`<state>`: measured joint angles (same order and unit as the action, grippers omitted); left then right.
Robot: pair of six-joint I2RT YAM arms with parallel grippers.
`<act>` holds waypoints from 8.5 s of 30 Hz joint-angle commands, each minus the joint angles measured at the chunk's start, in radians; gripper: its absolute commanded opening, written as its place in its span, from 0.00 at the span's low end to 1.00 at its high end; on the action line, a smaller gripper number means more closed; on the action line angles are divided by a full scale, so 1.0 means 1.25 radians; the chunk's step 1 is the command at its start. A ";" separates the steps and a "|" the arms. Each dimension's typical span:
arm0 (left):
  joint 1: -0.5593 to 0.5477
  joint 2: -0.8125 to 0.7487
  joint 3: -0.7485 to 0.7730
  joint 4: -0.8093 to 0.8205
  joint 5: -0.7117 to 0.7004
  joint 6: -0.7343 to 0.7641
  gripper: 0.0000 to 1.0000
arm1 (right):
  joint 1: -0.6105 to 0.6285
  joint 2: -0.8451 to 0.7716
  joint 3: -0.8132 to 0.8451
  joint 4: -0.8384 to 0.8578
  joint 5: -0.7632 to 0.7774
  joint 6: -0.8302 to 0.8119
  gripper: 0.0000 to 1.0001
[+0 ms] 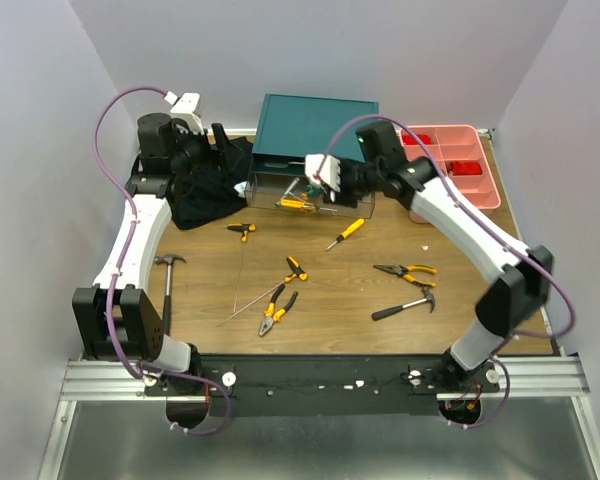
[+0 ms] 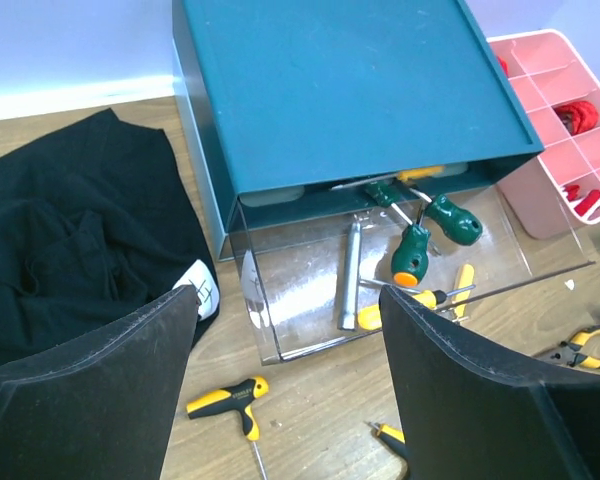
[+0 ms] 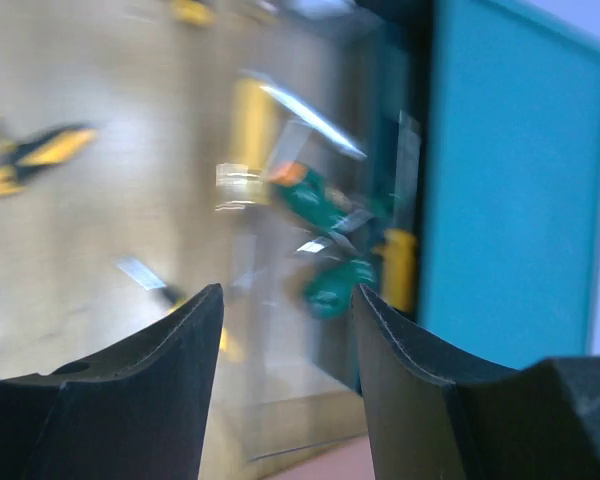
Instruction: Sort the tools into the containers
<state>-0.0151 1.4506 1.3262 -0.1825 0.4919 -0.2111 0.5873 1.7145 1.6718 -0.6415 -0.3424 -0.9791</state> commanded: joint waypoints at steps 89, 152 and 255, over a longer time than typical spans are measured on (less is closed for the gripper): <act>0.113 -0.340 -0.346 0.081 0.030 -0.077 0.88 | 0.178 -0.027 0.204 -0.210 0.070 0.076 0.01; -0.122 0.229 -0.266 -0.001 -0.330 -0.041 0.58 | -0.029 -0.153 -0.077 0.117 0.188 0.297 0.72; -0.251 0.140 0.332 -0.091 -0.321 -0.518 0.99 | -0.108 -0.151 -0.115 0.146 0.314 0.329 0.73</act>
<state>-0.3923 1.7935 1.8919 -0.6559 -0.1455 -1.5223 0.4622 1.5120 1.4986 -0.4793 0.0467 -0.5682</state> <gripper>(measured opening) 0.985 0.725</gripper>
